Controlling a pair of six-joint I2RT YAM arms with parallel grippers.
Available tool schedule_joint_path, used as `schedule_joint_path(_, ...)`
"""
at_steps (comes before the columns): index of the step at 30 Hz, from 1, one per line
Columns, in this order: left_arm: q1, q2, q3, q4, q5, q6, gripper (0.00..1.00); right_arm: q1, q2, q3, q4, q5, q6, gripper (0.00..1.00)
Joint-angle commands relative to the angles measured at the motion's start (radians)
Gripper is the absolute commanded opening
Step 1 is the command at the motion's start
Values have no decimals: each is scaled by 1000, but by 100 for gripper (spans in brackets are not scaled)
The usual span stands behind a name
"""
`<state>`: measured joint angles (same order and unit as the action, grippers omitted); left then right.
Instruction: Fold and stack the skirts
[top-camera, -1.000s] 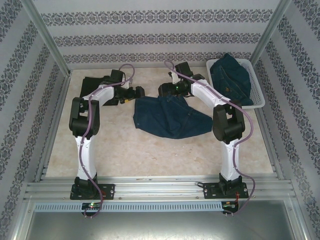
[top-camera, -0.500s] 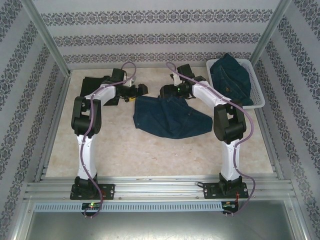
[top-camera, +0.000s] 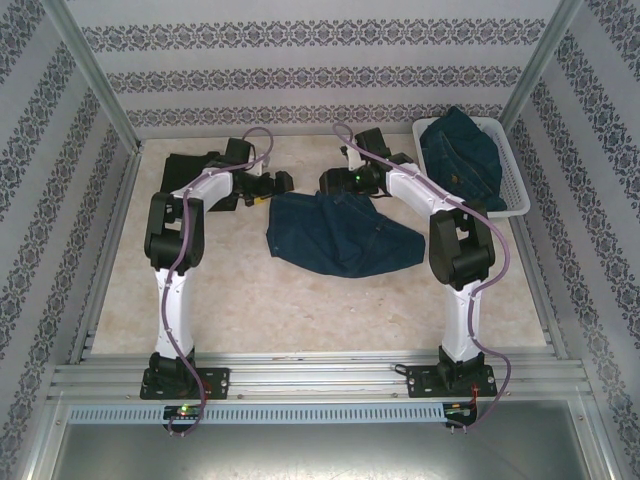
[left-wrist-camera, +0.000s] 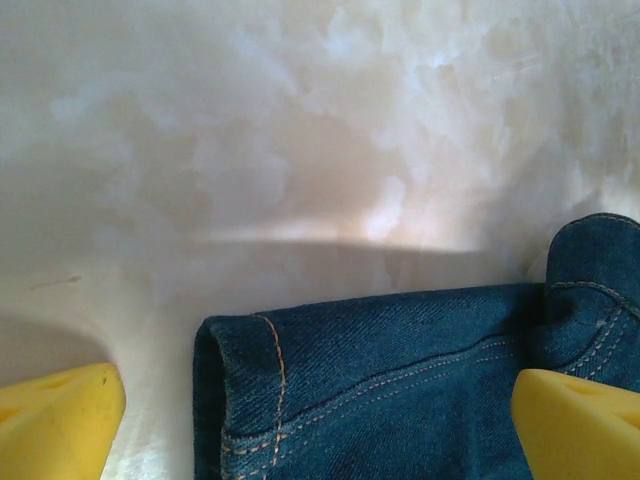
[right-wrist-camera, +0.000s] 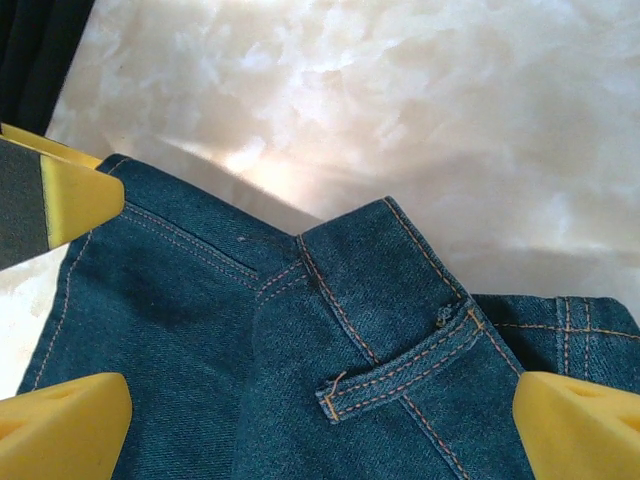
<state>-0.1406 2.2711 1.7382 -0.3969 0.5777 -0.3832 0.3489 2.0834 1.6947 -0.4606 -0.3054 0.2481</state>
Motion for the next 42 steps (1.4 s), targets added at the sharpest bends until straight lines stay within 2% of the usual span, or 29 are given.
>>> schedule_joint_path(1, -19, -12, -11, -37, -47, 23, 98, -10, -39, -13, 22, -23, 21, 98)
schedule_joint_path(2, -19, -7, -10, -33, -28, 22, 88, -10, -38, -13, 22, -23, 22, 98)
schedule_joint_path(4, -19, 6, 7, -44, 0, 17, 55, -10, -40, -14, 22, -23, 22, 98)
schedule_joint_path(5, -22, 11, 12, -48, 3, 14, 44, -8, -41, -14, 22, -23, 20, 98)
schedule_joint_path(11, -25, 6, 17, -56, 34, 15, 16, -11, -47, -28, 24, -16, 17, 98)
schedule_joint_path(16, -23, -27, 3, -80, 6, 30, 15, -18, -26, -36, 43, -71, -20, 97)
schedule_joint_path(18, -22, -45, -4, -87, -5, 42, 9, -21, 5, -16, 33, -80, -61, 96)
schedule_joint_path(20, -21, -56, -8, -93, -9, 51, 1, -27, 49, 31, -8, -53, -99, 95)
schedule_joint_path(21, -22, -59, -8, -99, -9, 54, 0, -31, 78, 66, -35, -42, -111, 94)
schedule_joint_path(26, -22, -67, -17, -107, -7, 52, 0, -27, 212, 243, -166, -15, -151, 91)
schedule_joint_path(28, -22, -69, -17, -106, -6, 47, 0, -19, 254, 297, -195, -8, -165, 86)
schedule_joint_path(29, -21, -70, -16, -106, -5, 44, 0, -17, 277, 331, -217, -11, -166, 81)
schedule_joint_path(33, -19, -86, -6, -109, -30, 40, 0, -8, 329, 410, -259, -15, -164, 46)
schedule_joint_path(37, -3, -130, -3, -113, -63, 53, 0, -13, 261, 377, -196, -15, -164, 0)
schedule_joint_path(39, 15, -173, 0, -130, -100, 68, 0, -30, 171, 334, -146, -19, -159, 0)
schedule_joint_path(42, 67, -276, -3, -146, -156, 72, 0, -84, -34, 171, 6, -57, -133, 0)
